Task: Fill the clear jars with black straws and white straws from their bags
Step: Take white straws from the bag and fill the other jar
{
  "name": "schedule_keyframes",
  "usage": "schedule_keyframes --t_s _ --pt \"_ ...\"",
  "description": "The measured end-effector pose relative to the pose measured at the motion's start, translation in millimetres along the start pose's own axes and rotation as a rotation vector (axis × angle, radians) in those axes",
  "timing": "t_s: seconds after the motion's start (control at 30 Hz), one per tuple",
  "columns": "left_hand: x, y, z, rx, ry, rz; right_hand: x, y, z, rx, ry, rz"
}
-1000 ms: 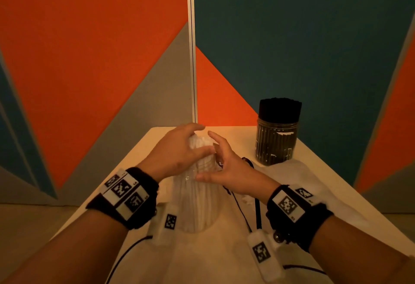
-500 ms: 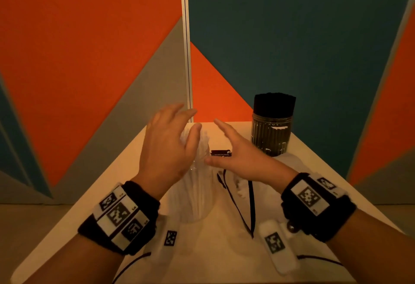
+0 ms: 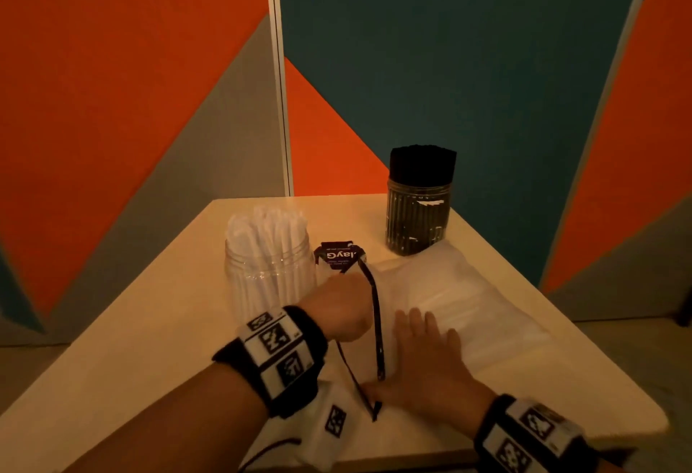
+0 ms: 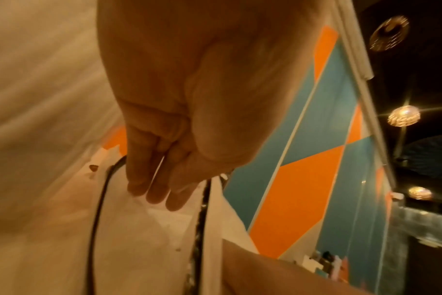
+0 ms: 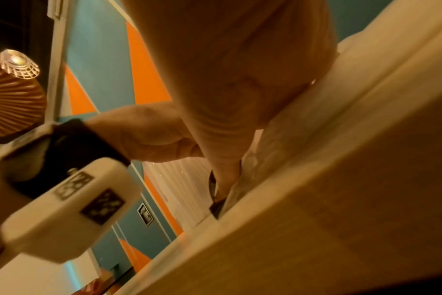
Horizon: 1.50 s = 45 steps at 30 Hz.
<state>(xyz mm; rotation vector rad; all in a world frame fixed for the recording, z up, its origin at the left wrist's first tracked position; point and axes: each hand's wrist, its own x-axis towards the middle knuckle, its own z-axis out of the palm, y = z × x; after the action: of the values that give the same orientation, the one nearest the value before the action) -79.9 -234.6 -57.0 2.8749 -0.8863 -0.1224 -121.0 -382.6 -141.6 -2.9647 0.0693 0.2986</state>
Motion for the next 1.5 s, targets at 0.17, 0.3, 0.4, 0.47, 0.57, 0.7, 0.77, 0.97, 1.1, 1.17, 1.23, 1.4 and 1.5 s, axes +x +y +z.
schedule_keyframes --t_s 0.17,0.3,0.4,0.47,0.57,0.7,0.77,0.97,1.1,1.17,1.23,1.4,1.5 --pt "40.5 0.8 1.2 -0.090 0.054 -0.087 -5.7 3.7 -4.7 0.042 0.028 -0.030" --pt "64.6 9.5 10.8 -0.196 0.022 -0.086 -7.7 7.5 -6.6 0.075 0.036 -0.063" --pt "73.8 14.4 20.2 -0.122 -0.036 -0.091 -6.6 11.2 -6.7 0.088 0.040 -0.080" --pt "77.3 16.9 21.3 -0.080 -0.067 -0.081 -5.7 12.5 -5.0 0.092 0.052 -0.091" --pt "80.2 21.5 14.8 -0.007 -0.146 -0.030 -4.0 13.8 -3.2 0.077 0.052 -0.102" --pt "80.8 23.2 4.2 0.040 -0.218 -0.011 -2.2 15.6 -2.3 0.101 0.053 -0.105" --pt "79.0 24.6 -0.7 0.052 -0.256 -0.007 -2.0 16.0 -2.0 0.099 0.052 -0.105" --pt "67.0 24.8 -5.6 -0.001 -0.236 -0.043 1.7 15.9 -1.3 0.086 0.041 -0.093" --pt "53.3 22.1 0.4 -0.048 -0.203 -0.089 2.8 14.1 -3.3 0.057 0.031 -0.081" --pt "44.4 20.8 5.2 -0.048 -0.184 -0.121 2.6 13.5 -3.6 0.061 0.036 -0.082" --pt "32.9 18.0 9.1 -0.076 -0.141 -0.152 3.0 13.3 -2.6 0.081 0.054 -0.079" --pt "-12.8 7.1 3.8 -0.083 -0.089 -0.198 6.4 13.6 -3.5 0.075 0.089 -0.031" --pt "-49.9 -1.8 -13.1 -0.035 -0.055 -0.212 9.5 13.8 -8.9 0.056 0.129 -0.006"
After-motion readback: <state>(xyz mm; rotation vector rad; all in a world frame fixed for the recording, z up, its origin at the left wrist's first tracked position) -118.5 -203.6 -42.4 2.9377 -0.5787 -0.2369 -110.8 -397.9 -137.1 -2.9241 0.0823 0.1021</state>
